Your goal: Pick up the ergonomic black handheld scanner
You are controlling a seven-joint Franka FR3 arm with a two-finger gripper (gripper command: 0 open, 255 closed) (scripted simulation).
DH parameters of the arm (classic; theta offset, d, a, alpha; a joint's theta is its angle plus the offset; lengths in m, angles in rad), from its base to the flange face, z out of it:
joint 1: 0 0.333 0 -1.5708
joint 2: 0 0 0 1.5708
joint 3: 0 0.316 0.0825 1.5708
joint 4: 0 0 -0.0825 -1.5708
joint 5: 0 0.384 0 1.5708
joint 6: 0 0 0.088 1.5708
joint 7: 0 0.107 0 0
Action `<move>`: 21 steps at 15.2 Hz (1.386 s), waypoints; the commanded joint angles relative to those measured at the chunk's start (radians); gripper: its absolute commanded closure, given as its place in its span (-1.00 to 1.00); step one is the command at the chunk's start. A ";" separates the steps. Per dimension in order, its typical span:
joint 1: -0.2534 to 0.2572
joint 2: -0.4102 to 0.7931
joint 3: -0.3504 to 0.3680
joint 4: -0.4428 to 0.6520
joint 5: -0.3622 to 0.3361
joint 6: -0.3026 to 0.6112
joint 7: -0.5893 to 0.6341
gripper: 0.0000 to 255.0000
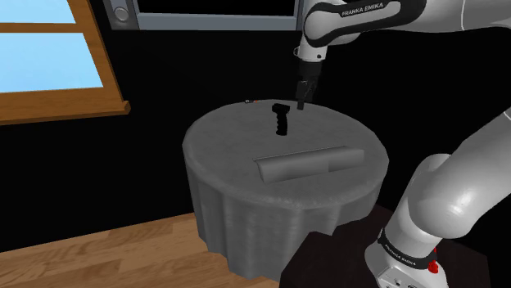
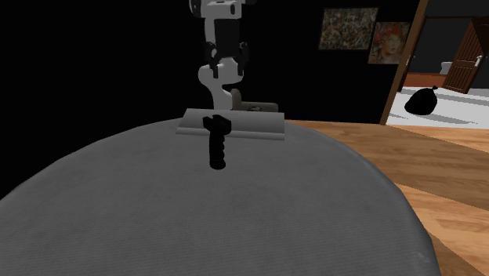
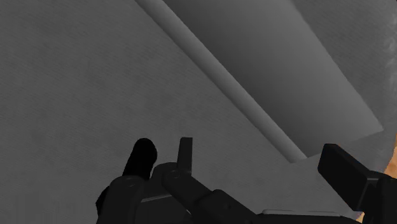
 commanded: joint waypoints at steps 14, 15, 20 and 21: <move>-0.073 0.599 -0.097 0.535 0.154 0.026 -0.253 -1.00; -0.074 0.600 -0.096 0.523 0.155 0.039 -0.253 -1.00; -0.073 0.608 -0.094 0.467 0.158 0.103 -0.255 -1.00; -0.073 0.611 -0.093 0.457 0.159 0.116 -0.256 -1.00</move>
